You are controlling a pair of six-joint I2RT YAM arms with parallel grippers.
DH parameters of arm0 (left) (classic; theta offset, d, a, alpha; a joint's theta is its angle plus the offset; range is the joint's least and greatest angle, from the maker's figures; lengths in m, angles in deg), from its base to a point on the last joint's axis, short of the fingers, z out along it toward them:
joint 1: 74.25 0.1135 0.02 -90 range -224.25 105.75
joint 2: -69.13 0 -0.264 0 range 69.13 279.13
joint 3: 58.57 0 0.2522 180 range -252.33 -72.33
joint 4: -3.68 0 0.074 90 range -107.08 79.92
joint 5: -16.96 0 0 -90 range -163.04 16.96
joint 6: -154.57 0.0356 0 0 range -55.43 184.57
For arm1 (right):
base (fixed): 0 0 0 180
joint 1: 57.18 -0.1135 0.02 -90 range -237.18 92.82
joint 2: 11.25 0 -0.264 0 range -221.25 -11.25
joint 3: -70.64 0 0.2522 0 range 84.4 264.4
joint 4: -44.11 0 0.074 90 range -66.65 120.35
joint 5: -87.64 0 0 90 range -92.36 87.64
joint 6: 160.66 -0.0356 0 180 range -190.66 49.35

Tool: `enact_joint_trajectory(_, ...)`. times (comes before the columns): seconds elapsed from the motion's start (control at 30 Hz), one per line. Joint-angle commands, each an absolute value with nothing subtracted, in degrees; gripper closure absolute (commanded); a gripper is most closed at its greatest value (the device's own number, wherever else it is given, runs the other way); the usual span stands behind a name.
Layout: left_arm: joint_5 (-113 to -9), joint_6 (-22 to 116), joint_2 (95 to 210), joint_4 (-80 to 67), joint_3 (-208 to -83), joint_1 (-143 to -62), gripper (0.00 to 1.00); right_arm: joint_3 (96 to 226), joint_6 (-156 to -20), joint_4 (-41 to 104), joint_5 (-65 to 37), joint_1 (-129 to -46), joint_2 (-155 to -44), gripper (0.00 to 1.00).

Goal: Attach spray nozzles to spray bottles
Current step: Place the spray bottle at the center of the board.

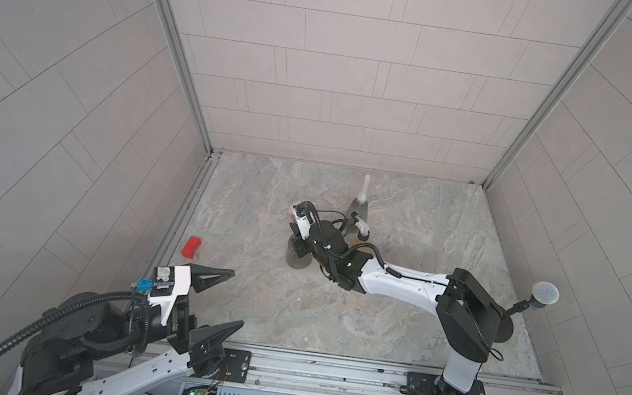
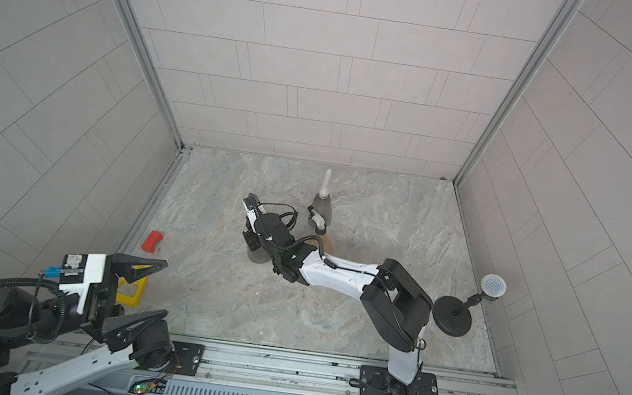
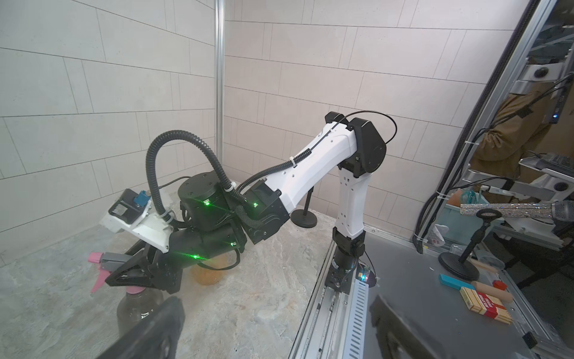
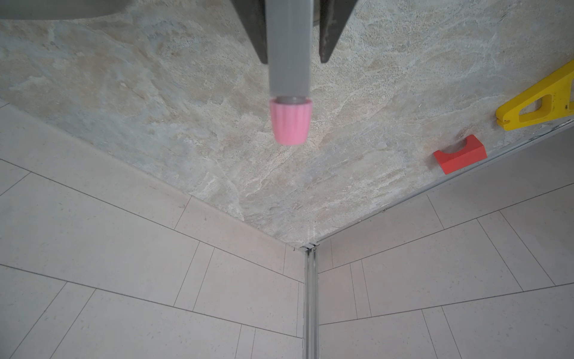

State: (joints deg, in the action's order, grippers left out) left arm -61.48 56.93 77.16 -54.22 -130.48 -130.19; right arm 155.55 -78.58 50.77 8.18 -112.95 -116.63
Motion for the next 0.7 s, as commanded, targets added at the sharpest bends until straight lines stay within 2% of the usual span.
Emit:
enact_joint_trajectory(0.0,-64.06,57.13,76.82,-54.46,-130.87,-130.02,0.0,155.84,-79.22,51.96,8.0,-113.08,-117.2,0.77)
enact_joint_trajectory(0.1,-64.35,57.1,76.67,-54.33,-130.88,-129.98,0.0,156.62,-79.49,49.99,7.51,-113.08,-118.01,0.73)
enact_joint_trajectory(0.23,-65.07,56.76,76.6,-54.37,-131.15,-130.02,0.0,156.5,-80.28,49.6,7.3,-113.08,-117.95,0.59)
enact_joint_trajectory(0.3,-65.17,56.74,76.69,-54.49,-131.37,-129.99,0.0,156.54,-80.33,49.58,7.22,-113.08,-117.89,0.49)
enact_joint_trajectory(0.5,-65.48,56.57,77.04,-54.72,-131.52,-129.98,0.0,156.47,-80.91,49.28,7.13,-113.16,-117.78,0.37)
enact_joint_trajectory(0.57,-65.89,56.51,77.04,-54.58,-131.64,-129.98,0.0,156.51,-81.03,49.0,7.39,-113.16,-117.48,0.27)
enact_joint_trajectory(0.67,-67.02,56.45,77.2,-54.42,-131.71,-130.01,0.0,155.72,-81.01,49.08,8.0,-113.38,-116.32,0.18)
